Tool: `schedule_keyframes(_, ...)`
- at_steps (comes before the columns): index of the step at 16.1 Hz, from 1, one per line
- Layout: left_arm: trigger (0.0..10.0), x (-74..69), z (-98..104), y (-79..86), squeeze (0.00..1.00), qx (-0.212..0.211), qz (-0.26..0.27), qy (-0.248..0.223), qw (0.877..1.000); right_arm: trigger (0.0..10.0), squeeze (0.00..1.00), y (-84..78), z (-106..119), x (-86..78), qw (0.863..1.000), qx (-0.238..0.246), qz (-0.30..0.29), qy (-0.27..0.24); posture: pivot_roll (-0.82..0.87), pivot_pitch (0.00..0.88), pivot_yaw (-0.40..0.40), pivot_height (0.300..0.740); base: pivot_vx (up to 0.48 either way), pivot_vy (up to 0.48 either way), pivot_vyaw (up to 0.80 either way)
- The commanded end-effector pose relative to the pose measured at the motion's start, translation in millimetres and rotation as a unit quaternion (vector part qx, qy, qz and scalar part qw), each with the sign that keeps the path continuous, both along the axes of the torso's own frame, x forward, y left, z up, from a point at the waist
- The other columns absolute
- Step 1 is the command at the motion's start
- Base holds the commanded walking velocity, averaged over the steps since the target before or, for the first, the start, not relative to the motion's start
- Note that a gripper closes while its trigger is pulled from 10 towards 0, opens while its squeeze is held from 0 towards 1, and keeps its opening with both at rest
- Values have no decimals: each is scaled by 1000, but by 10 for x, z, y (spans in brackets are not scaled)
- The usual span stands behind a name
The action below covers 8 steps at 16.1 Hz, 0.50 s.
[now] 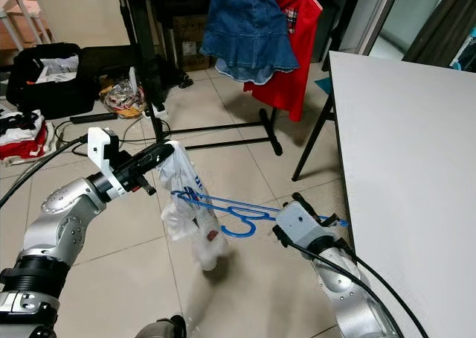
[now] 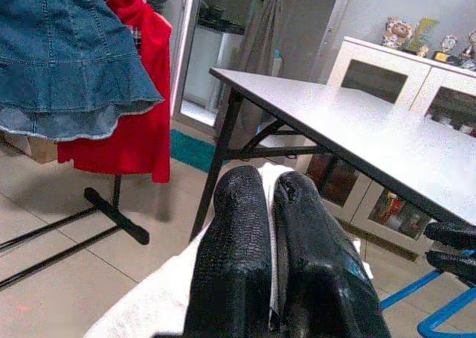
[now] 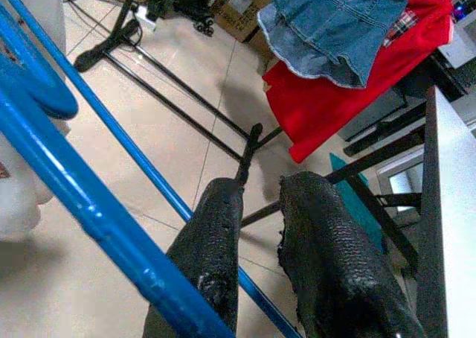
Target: Hang hanger
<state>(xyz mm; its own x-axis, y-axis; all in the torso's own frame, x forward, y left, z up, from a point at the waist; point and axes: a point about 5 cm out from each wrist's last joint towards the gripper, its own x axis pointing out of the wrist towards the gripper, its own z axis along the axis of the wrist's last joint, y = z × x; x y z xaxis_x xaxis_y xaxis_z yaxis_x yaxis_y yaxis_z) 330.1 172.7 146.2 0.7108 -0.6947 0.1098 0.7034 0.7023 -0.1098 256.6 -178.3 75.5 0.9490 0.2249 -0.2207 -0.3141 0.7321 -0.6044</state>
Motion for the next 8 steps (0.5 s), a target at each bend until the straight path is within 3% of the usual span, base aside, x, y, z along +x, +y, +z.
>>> schedule_keyframes(1,10000,12,22,14,0,-7,5,-2,1000,10000,0,-37,-54,-55,1000,-7,2,14,75,125,6,740,0,0,0)
schedule_keyframes(8,10000,26,29,20,0,-8,6,-1,1000,10000,0,-15,-117,-104,1000,-11,0,29,74,124,5,740,0,0,0)
